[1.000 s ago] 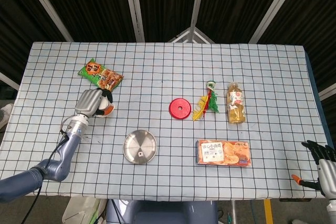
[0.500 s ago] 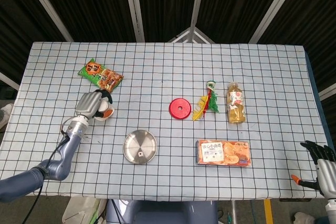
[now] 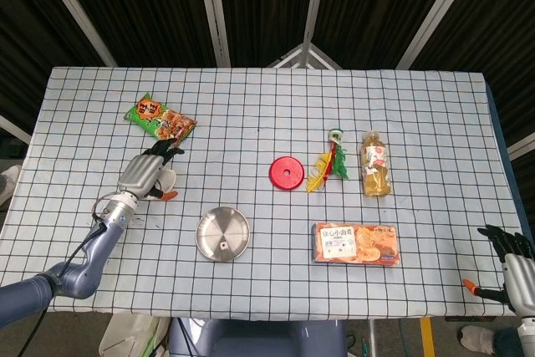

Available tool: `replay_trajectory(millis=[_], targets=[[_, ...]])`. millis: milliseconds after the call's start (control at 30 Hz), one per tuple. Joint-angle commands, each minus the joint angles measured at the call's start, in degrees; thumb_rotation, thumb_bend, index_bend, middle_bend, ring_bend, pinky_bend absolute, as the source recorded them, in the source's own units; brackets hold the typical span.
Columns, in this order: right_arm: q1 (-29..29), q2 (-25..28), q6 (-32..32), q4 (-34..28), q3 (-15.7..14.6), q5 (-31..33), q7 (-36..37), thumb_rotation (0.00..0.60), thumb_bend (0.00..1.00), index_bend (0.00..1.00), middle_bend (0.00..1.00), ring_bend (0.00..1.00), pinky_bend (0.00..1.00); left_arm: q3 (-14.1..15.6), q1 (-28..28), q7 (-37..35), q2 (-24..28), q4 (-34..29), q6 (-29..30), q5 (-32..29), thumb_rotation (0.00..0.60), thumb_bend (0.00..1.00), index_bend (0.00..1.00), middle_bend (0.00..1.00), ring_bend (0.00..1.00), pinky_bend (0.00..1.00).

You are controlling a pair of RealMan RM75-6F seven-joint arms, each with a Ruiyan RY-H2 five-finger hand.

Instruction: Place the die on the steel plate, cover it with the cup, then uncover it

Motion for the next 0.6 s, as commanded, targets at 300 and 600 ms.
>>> replay_trajectory(millis=[300,600], targets=[[-0.52,0.36,1.79,-0.76,0.28,-0.61,0.18,0.600,0.06,0.20,0.14,0.13,0.00,8.00,17.37,9.99,10.34,-14.22,27.91,11.09,0.600,0.26,0.15,0.00,0.00,0.07],[-0.88,-0.10,4.38,-0.74,0.44,-2.84,-0.40,0.600,0.06,0.20,0.14,0.13,0.00,9.71,25.70,8.61,4.51,-5.97,37.26,10.13,0.600,0.27,0.15,0.00,0.00,0.07]])
